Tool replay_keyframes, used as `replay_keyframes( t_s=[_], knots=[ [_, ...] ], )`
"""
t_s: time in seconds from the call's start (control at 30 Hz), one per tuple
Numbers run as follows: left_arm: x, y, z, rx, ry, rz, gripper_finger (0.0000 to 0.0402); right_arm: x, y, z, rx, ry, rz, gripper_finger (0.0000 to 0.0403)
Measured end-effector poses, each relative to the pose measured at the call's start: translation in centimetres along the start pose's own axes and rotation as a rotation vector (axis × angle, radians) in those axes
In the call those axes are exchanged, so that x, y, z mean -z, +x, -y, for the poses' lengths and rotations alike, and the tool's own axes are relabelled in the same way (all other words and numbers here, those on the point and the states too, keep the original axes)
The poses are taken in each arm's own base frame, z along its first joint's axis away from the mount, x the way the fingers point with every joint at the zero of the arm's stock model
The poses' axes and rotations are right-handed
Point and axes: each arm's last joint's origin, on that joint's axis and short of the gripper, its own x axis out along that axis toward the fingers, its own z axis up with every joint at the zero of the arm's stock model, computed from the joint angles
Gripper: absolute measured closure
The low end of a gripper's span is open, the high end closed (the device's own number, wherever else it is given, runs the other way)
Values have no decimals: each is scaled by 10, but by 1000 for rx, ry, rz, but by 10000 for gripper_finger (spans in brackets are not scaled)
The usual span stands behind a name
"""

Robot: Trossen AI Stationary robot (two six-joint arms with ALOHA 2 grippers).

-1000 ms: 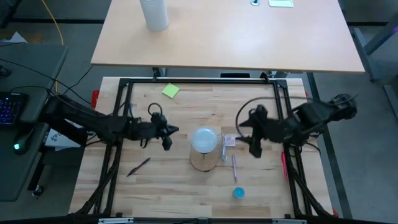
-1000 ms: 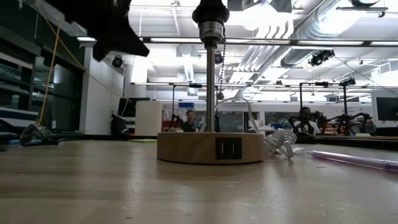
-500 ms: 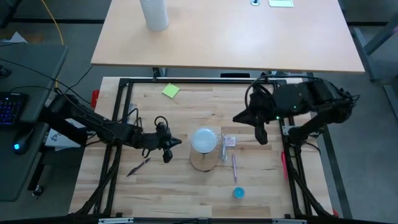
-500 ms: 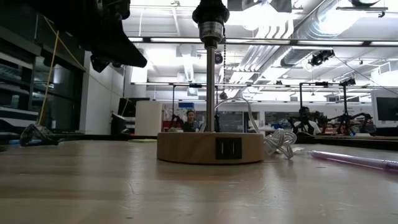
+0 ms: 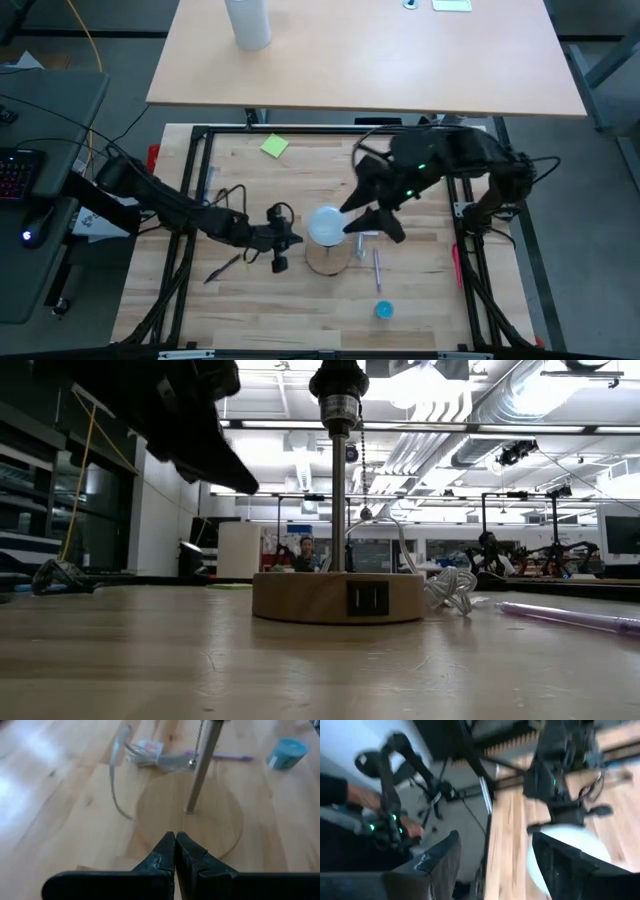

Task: Screw lightbulb
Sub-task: Remove the lightbulb from the lamp

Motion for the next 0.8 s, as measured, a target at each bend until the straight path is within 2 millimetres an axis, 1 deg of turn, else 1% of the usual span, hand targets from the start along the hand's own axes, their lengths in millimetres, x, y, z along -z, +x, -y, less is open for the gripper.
replay_keyframes(
  t_s=[0.13,0.3,0.43,0.6,0.7,0.8],
  knots=[
    [3,17,7,11,-15,35,401,11,13,9,58,-6,-146,176],
    [15,43,10,-6,-7,48,402,19,24,15,83,-106,-237,198],
    [21,60,10,-19,-36,49,401,19,28,18,123,-209,-230,204],
    [28,82,15,-23,-13,6,402,18,29,19,195,-379,-228,206],
    [25,98,21,-8,-18,5,402,18,29,19,218,-420,-228,206],
    [21,113,28,-12,-20,10,402,18,29,19,220,-425,-227,206]
  ],
)
